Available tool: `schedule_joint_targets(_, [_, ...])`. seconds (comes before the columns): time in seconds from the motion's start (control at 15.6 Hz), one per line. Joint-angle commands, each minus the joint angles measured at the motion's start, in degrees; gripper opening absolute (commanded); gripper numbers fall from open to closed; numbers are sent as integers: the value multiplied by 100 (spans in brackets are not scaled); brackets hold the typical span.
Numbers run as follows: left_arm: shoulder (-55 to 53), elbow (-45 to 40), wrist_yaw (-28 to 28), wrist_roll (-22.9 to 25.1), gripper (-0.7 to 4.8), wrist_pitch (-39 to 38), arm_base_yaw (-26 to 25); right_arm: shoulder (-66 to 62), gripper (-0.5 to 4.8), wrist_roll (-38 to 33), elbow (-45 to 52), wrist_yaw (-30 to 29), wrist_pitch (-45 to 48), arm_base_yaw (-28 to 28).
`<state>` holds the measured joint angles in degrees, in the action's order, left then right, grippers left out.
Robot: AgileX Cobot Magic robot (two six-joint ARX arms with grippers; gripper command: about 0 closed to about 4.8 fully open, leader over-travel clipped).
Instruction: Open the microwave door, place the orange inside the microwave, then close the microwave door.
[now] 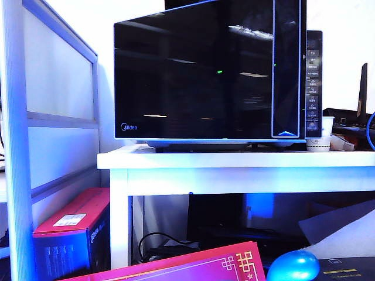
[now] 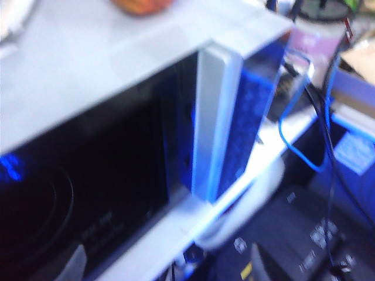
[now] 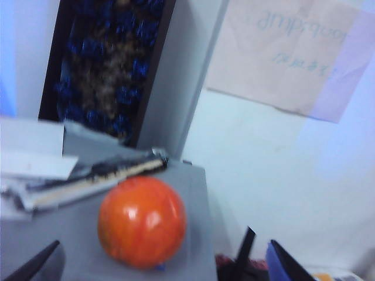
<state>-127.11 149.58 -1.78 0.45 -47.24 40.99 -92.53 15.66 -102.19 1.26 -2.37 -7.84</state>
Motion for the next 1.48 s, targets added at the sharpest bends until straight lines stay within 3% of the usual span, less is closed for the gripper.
schedule_joint_targets(0.06, [-136, -116, -107, -109, 372, -1036, 7, -273, 479, -398, -26, -59, 636, -4])
schedule_joint_targets(0.38, [-122, -116, -345, -109, 372, -1185, 20, -787, 479, -671, -107, -133, 1274, 2])
schedule_joint_targets(0.64, [-122, -116, -345, -111, 372, -1207, 20, -1768, 479, -667, -1812, -136, 575, 2])
schedule_joint_targets(0.9, [-122, -116, -345, -111, 372, -1202, 20, -2461, 479, -667, -2734, -136, 214, 2])
schedule_joint_targets(1.48, [-122, -116, -345, -109, 372, -1200, 31, -2828, 479, -492, -2815, 28, 68, 0])
